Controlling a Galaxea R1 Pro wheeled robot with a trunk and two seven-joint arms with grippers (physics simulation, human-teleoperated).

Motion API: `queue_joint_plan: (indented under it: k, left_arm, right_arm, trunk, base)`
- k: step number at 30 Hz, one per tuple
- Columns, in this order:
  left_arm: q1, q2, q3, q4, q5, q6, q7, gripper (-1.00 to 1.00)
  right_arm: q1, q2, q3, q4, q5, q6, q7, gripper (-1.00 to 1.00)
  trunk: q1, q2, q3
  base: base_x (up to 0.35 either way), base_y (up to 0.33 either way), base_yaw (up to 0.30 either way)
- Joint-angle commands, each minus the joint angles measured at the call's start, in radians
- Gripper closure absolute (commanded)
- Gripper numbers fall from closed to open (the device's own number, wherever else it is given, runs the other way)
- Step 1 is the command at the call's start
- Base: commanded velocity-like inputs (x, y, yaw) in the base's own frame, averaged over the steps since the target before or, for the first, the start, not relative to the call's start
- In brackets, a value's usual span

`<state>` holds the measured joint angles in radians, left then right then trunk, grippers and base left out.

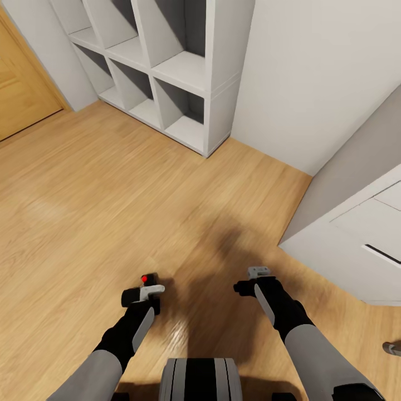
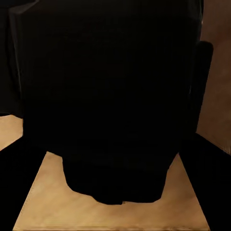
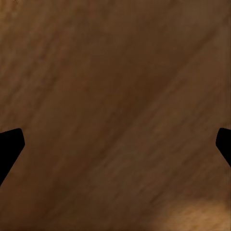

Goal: Attach the digital camera to the camera tripod in the bedroom.

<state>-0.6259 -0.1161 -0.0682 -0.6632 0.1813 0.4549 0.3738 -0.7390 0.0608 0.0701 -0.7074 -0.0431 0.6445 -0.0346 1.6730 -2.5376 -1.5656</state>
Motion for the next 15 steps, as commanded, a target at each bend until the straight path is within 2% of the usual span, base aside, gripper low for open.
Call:
queue_joint_plan:
  k: [1,10,15]
  left_arm:
    - [0.000,0.001,-0.004,0.002,0.008,0.004,0.010,1.00]
    - [0.000,0.000,-0.005,0.006,0.006,0.002,0.010,1.00]
    - [0.000,-0.001,-0.004,-0.026,0.007,0.002,0.010,1.00]
  right_arm:
    - [0.000,0.000,0.002,-0.001,-0.004,0.005,-0.004,-1.00]
    - [0.000,0.000,0.002,-0.001,-0.004,0.005,-0.003,-1.00]
    - [0.000,0.000,0.003,-0.001,-0.005,0.005,-0.003,-1.00]
  trunk:
    - [0.000,0.000,-0.001]
    - [0.000,0.000,-0.001]
    - [0.000,0.000,-0.001]
  base:
    - [0.000,0.000,0.000]
    - [0.000,0.000,0.000]
    - [0.000,0.000,0.000]
